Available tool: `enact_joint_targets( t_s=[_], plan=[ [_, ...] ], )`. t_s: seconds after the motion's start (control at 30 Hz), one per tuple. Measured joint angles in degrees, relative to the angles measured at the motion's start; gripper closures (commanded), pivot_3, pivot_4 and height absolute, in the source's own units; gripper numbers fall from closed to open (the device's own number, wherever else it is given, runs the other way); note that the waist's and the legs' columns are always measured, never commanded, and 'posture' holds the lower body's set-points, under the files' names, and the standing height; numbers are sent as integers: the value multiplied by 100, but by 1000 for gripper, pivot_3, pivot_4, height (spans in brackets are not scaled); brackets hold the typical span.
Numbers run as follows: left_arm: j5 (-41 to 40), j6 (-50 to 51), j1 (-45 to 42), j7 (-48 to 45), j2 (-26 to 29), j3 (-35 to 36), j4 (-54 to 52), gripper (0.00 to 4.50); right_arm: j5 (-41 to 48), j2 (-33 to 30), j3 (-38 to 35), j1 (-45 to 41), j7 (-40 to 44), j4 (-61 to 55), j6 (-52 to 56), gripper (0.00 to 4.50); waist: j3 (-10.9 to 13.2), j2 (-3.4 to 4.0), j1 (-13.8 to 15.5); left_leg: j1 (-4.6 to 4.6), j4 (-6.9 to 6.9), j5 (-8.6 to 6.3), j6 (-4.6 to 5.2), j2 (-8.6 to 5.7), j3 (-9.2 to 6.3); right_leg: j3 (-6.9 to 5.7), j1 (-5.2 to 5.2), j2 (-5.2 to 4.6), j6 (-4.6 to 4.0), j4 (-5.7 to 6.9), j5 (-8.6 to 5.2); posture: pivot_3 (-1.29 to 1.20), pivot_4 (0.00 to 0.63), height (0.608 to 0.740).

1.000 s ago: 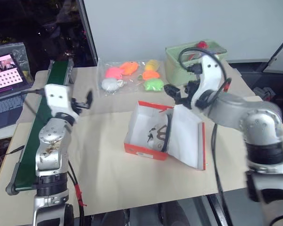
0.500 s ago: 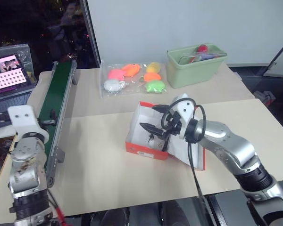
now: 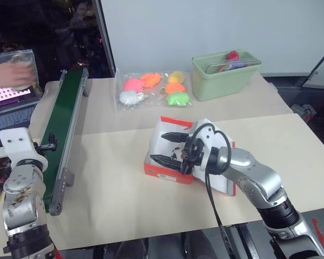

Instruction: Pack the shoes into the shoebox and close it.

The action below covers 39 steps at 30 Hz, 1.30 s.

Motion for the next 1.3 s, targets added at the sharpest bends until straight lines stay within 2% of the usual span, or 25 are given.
enact_joint_targets(
  t_s=[0.37, 0.83, 1.3],
  plan=[
    [-11, -3, -199, 34, -65, -235, 150, 0, -295, -235, 146, 135, 1039, -123, 21, 35, 0, 0, 3, 0, 0, -1, -1, 0, 1, 0, 1, 0, 0, 0, 0, 0, 150, 740],
    [-292, 896, -175, -52, -21, -273, 227, 0, -94, -126, -15, 153, 1090, -268, 602, 35, 0, 0, 8, 4, 0, -2, -1, 0, 1, -1, 1, 0, 0, 1, 0, 0, 150, 740],
    [-293, 987, -415, -15, 172, -265, 380, 0, -142, 20, -117, 150, 1073, -209, 688, 35, 0, 0, 8, 4, 0, -2, -3, 0, 1, -1, 1, -1, 0, 1, 0, 0, 150, 740]
  ],
)
